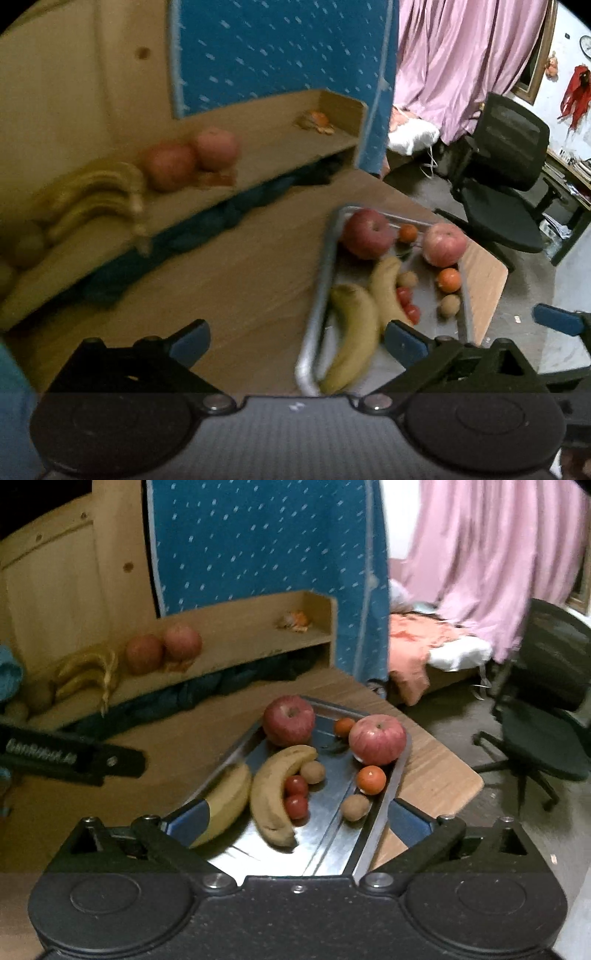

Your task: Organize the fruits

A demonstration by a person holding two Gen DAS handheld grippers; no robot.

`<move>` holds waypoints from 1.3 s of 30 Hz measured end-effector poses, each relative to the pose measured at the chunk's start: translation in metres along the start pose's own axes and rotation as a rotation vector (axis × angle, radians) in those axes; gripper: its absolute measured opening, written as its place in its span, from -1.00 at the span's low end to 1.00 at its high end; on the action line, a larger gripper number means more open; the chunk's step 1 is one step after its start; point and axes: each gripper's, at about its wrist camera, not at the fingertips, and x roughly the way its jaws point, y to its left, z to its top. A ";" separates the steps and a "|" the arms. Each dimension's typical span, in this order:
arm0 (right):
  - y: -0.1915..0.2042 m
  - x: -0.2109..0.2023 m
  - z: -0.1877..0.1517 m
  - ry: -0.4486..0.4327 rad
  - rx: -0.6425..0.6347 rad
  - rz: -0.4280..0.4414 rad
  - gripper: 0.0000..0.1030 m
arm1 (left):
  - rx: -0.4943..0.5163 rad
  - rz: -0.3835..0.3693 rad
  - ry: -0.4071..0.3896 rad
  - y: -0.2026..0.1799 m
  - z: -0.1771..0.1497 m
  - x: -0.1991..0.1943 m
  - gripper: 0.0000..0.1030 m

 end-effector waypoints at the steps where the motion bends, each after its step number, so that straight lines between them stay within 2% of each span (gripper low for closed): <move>1: 0.008 -0.009 -0.003 -0.016 0.011 -0.015 0.98 | 0.005 0.005 -0.018 0.007 -0.005 -0.009 1.00; 6: 0.050 -0.049 -0.015 -0.061 0.024 -0.075 0.98 | 0.041 0.017 -0.056 0.038 -0.029 -0.048 1.00; 13: 0.091 -0.094 -0.039 -0.061 0.022 -0.108 0.98 | 0.036 0.026 -0.056 0.071 -0.059 -0.084 1.00; 22: 0.111 -0.130 -0.067 -0.056 0.025 -0.093 0.98 | 0.007 0.111 -0.040 0.094 -0.094 -0.118 1.00; 28: 0.116 -0.155 -0.080 -0.075 0.042 -0.069 0.98 | 0.042 0.154 -0.056 0.093 -0.112 -0.146 1.00; 34: 0.130 -0.164 -0.085 -0.072 0.059 -0.074 0.98 | 0.095 0.137 -0.058 0.096 -0.114 -0.153 1.00; 39: 0.144 -0.158 -0.086 -0.061 0.115 -0.129 0.98 | 0.135 0.094 -0.051 0.106 -0.112 -0.143 1.00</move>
